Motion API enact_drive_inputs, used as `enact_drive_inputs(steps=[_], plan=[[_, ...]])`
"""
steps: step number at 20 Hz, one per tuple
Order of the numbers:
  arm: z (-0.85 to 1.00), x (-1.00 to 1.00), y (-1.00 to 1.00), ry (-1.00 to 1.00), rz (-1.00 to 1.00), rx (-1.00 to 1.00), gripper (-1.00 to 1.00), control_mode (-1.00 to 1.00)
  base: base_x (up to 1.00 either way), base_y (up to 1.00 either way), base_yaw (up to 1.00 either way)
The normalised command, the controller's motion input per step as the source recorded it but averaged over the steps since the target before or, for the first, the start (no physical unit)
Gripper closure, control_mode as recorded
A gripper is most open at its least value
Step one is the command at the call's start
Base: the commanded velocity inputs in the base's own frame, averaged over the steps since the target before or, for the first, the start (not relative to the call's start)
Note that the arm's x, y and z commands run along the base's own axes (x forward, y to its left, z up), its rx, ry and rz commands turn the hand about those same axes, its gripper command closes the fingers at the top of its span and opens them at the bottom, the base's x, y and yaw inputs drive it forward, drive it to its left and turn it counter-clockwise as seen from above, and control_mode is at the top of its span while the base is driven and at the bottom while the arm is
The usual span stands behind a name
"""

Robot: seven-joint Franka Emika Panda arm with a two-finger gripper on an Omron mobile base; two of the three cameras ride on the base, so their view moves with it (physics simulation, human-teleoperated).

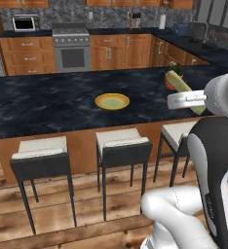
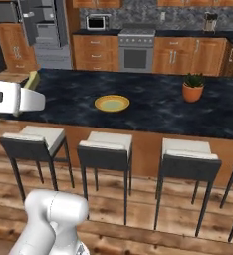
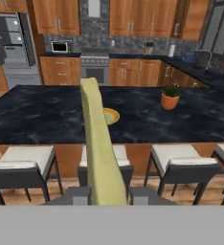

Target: Retrieve the butter from the fridge and place it on a plate on the dining table. Then retrieve the butter knife by the fridge and place it near the plate.

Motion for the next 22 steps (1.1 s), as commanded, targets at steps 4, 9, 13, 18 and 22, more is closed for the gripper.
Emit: enact_drive_inputs(steps=[4, 9, 13, 18, 22], plan=[[0.00, 0.00, 0.00, 0.00, 0.00, 0.00, 1.00, 1.00, 0.11, -0.46, 0.32], [0.00, 0.00, 0.00, 0.00, 0.00, 0.00, 1.00, 1.00, 0.31, -0.12, 0.07], [0.00, 0.00, 0.00, 0.00, 0.00, 0.00, 1.00, 1.00, 0.57, -0.13, -0.10], [0.00, 0.00, 0.00, 0.00, 0.00, 0.00, 1.00, 1.00, 0.60, -0.12, -0.17], [0.00, 0.00, 0.00, 0.00, 0.00, 0.00, 1.00, 1.00, 0.51, -0.01, -0.17]])
